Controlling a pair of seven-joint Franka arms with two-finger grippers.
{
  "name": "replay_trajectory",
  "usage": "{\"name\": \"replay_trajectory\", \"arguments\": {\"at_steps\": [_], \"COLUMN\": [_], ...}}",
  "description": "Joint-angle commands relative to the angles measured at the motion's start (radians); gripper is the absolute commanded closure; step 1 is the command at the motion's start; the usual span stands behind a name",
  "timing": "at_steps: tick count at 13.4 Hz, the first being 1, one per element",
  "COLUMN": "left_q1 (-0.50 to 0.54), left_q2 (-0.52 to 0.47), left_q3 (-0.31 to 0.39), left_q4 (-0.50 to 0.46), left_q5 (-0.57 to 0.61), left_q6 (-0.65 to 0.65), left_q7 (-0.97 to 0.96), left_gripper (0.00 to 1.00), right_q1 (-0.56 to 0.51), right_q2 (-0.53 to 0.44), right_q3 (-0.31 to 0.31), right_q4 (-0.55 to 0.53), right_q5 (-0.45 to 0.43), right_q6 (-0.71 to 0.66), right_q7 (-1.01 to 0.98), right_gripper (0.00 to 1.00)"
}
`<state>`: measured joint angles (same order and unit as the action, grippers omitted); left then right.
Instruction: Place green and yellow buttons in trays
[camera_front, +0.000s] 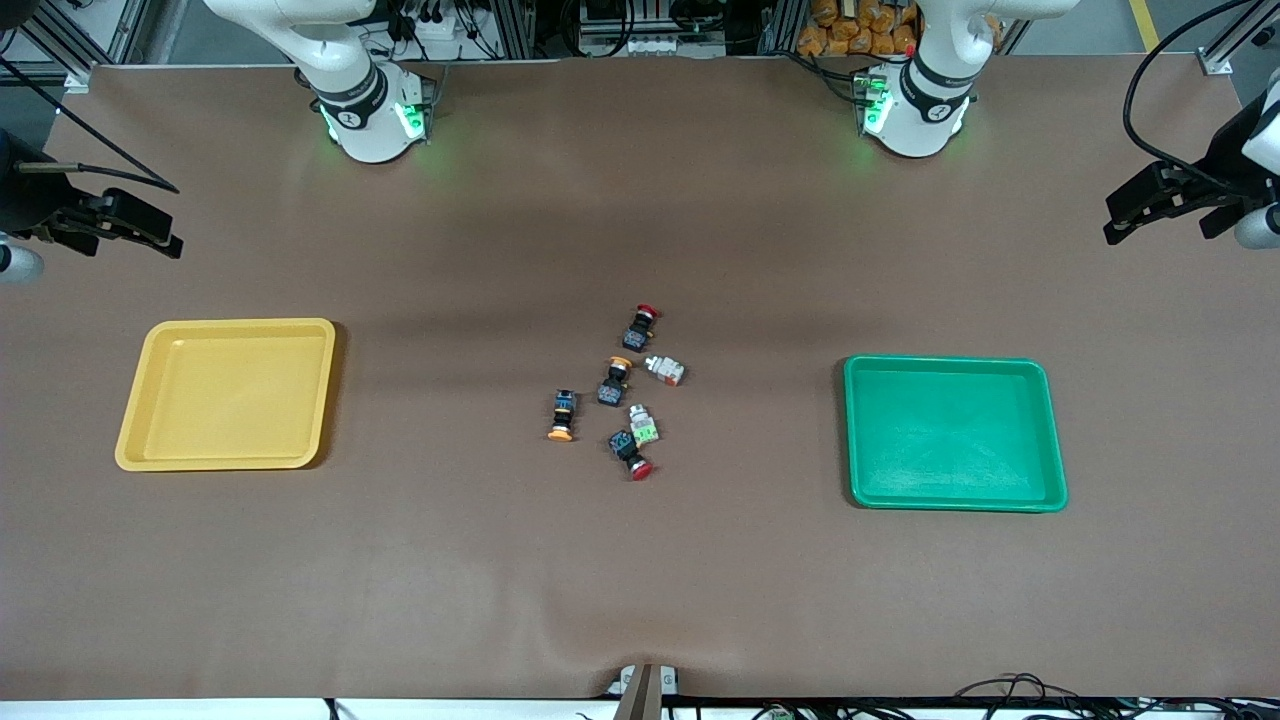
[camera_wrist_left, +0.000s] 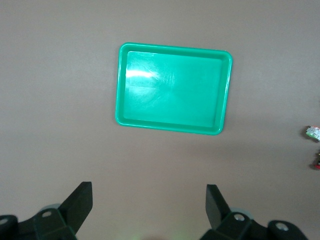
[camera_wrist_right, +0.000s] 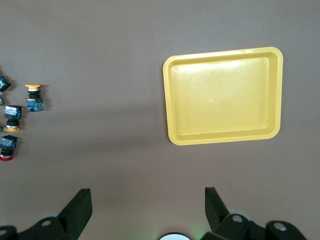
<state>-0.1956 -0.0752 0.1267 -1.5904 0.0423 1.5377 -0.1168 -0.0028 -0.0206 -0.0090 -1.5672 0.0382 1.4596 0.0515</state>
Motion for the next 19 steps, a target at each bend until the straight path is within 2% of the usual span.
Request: {"name": "replay_trajectory", "arguments": {"at_steps": [1, 19], "left_q1": [0.007, -0.001], "left_q2": [0.002, 0.017], "left_q3": [0.001, -0.002], "left_q4": [0.014, 0.006], "left_q5": [-0.022, -0.065], "left_q6": [-0.005, -0.014], "left_q7": [0.019, 0.017], "left_gripper": [0.0, 0.0], "right_q1": [-0.006, -0.006], "right_q2": [0.007, 0.007], "right_q3": [0.001, 0.0], "right_q4": [0.016, 0.013], "right_q5": [0.003, 0.003], "right_q6": [-0.007, -0.01], "right_q7": [-0.01, -0.01], "right_gripper": [0.0, 0.0]}}
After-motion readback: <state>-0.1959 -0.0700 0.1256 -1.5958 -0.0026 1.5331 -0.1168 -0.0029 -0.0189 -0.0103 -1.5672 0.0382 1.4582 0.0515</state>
